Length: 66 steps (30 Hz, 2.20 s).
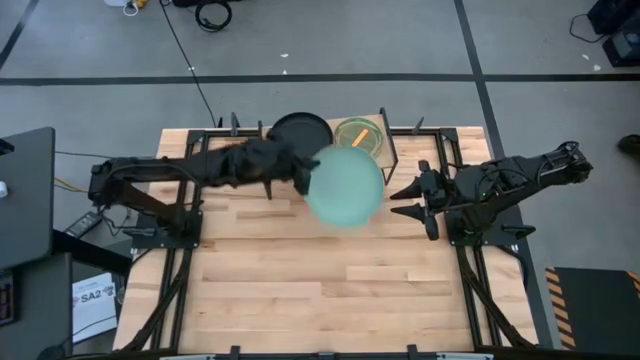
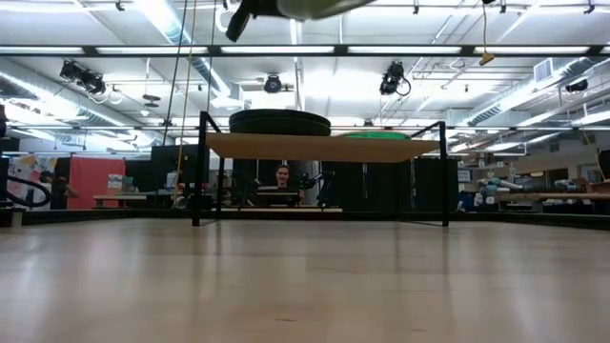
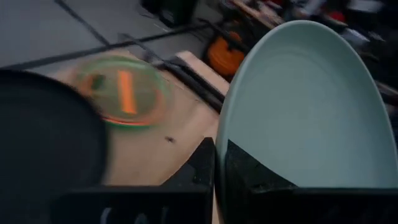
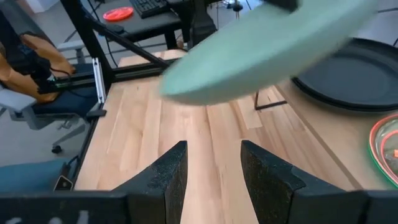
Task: Place and stack plates onto a shelf
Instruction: Stack the blue plate on top of the black plate on the shelf
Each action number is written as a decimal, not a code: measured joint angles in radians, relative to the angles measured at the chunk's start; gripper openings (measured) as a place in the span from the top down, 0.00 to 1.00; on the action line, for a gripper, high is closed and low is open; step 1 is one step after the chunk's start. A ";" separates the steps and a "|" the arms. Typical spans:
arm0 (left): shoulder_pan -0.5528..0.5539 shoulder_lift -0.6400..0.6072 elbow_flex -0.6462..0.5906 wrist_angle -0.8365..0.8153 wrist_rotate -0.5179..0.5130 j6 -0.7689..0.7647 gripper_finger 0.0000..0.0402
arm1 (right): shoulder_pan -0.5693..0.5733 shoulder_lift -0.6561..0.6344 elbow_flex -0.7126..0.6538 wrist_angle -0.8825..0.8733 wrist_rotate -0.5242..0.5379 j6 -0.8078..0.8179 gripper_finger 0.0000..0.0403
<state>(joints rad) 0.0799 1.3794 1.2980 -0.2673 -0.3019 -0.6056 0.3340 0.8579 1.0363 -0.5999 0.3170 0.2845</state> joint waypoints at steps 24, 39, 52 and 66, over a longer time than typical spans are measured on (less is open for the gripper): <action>0.418 0.003 0.000 -0.239 -0.024 -0.096 0.96 | 0.000 0.009 0.000 0.003 0.004 0.000 0.61; 0.428 0.065 -0.024 -0.284 -0.121 -0.169 0.94 | 0.000 0.009 0.000 0.005 0.004 0.000 0.61; 0.428 0.088 -0.024 -0.286 -0.124 -0.170 0.92 | 0.000 0.009 0.000 0.005 0.004 0.000 0.61; 0.428 0.088 -0.024 -0.289 -0.124 -0.169 0.81 | 0.000 0.009 0.000 0.005 0.004 0.000 0.61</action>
<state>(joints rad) 0.5078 1.4673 1.2743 -0.5562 -0.4255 -0.7750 0.3336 0.8665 1.0363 -0.5949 0.3206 0.2848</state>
